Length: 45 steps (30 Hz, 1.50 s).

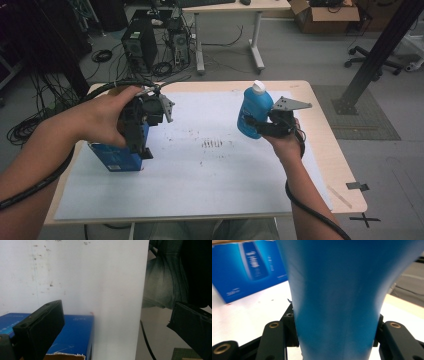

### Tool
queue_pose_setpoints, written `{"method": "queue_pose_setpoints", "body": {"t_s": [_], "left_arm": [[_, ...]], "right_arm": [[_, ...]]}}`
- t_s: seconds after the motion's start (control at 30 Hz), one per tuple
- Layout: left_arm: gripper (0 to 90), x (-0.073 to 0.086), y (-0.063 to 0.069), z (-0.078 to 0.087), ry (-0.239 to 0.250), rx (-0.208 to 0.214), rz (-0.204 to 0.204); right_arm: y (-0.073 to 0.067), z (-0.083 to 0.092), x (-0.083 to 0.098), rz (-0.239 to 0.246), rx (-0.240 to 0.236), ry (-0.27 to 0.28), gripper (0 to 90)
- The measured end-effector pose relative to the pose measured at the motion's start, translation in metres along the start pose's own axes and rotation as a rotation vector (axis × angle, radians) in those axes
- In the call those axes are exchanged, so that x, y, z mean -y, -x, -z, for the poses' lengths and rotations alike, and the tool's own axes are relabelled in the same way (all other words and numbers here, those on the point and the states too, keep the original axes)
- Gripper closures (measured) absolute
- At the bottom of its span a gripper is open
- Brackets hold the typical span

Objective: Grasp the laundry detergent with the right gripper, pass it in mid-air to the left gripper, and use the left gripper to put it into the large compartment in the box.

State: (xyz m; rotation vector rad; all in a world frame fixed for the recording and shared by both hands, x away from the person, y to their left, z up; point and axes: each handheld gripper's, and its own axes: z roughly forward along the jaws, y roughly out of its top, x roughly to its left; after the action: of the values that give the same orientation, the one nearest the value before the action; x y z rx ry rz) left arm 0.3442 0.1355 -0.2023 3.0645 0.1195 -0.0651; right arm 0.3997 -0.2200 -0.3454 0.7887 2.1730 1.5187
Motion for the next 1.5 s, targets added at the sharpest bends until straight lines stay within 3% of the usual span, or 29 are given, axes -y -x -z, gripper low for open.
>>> {"method": "queue_pose_setpoints", "body": {"t_s": [0.27,0.53,0.7,1.07,1.5], "left_arm": [[0.2,-0.011,-0.001,0.004,-0.003,0.003,-0.012],[0.2,-0.023,-0.002,0.007,-0.013,0.002,-0.029],[0.2,-0.029,-0.002,0.010,0.001,0.005,-0.045],[0.2,-0.040,-0.003,0.000,-0.004,0.013,-0.079],[0.2,-0.044,-0.002,-0.014,0.004,0.020,-0.103]], "right_arm": [[-0.011,0.020,-0.022,0.066,-0.147,-0.024,45.9],[-0.028,0.031,-0.035,0.140,-0.227,-0.030,45.9],[-0.037,0.032,-0.034,0.162,-0.268,-0.036,45.8],[-0.054,0.021,-0.020,0.217,-0.351,-0.059,45.8],[-0.075,-0.009,0.002,0.249,-0.451,-0.075,45.7]]}}
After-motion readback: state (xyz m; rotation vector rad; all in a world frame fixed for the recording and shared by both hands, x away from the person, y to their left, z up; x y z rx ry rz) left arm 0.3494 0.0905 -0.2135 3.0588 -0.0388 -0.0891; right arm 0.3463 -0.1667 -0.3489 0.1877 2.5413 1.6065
